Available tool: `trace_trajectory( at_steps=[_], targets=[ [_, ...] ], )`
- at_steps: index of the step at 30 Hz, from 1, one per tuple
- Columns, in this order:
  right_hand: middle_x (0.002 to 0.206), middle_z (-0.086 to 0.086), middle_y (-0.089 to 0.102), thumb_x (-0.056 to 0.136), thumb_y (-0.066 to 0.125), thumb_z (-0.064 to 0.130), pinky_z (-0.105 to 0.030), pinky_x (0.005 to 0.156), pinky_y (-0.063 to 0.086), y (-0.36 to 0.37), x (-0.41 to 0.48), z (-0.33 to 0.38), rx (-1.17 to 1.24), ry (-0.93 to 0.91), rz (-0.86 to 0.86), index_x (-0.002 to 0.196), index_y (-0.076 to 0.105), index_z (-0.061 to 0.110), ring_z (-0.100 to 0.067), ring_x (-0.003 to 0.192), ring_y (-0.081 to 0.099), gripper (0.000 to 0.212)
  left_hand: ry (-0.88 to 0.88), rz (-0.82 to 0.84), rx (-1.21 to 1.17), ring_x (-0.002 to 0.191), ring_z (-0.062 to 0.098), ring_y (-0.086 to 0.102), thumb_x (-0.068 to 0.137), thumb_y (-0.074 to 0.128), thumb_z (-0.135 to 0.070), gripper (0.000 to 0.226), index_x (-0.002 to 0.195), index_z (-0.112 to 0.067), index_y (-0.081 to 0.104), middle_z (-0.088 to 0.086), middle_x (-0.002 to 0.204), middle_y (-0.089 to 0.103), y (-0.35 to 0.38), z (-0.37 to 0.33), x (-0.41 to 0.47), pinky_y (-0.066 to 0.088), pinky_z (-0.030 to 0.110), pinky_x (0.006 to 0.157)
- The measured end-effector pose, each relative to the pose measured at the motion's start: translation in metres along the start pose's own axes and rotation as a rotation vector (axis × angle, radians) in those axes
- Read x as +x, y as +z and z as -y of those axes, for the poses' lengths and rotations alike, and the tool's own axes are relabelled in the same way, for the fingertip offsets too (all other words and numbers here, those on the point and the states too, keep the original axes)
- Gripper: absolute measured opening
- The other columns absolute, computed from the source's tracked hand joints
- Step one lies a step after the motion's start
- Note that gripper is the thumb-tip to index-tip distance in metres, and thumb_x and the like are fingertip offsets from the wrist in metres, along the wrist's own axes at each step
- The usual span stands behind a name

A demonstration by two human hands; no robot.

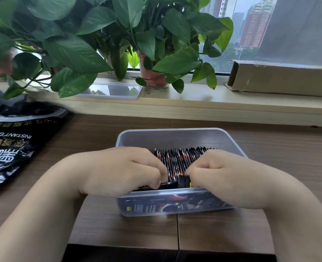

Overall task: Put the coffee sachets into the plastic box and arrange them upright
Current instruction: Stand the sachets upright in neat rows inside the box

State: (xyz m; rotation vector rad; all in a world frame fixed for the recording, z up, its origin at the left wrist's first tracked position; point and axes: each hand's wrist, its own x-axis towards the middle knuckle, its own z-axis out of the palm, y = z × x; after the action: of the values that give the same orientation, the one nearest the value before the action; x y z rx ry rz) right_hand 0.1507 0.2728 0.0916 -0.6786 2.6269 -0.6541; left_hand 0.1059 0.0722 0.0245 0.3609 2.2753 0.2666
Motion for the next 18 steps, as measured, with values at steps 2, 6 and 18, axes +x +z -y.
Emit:
trace_trajectory(
  at_steps=[2,6,18],
  targets=[
    [0.061,-0.003,0.02,0.075,0.038,0.034,-0.05,0.064,0.045,0.0,0.0,0.0,0.0,0.002,-0.005,0.056,0.023,0.017,-0.023,0.051,0.026,0.03,0.249,-0.299,-0.136,0.078,0.028,0.058,0.077,0.049,-0.038,0.033,0.079,-0.009,0.065,0.015,0.082,0.061,-0.008,-0.006,-0.034,0.051,0.043,0.086],
    [0.067,-0.002,0.027,0.075,0.039,0.034,-0.052,0.066,0.046,-0.001,0.0,-0.006,-0.024,0.013,-0.03,0.06,0.031,0.01,-0.022,0.06,0.033,0.03,0.534,-0.311,-0.264,0.065,0.036,0.045,0.084,0.058,-0.03,0.031,0.089,0.0,0.065,0.021,0.07,0.048,-0.009,-0.016,-0.073,0.041,0.047,0.062],
    [0.069,-0.017,0.06,0.074,0.048,0.02,-0.034,0.055,0.038,-0.016,-0.008,-0.028,0.118,-0.116,0.081,0.088,0.07,0.017,-0.019,0.056,0.044,0.027,0.67,-0.379,-0.512,0.07,0.014,0.056,0.088,0.072,-0.014,0.008,0.092,-0.008,0.075,0.008,0.077,0.071,-0.012,0.001,-0.065,0.043,0.023,0.063]
  ],
)
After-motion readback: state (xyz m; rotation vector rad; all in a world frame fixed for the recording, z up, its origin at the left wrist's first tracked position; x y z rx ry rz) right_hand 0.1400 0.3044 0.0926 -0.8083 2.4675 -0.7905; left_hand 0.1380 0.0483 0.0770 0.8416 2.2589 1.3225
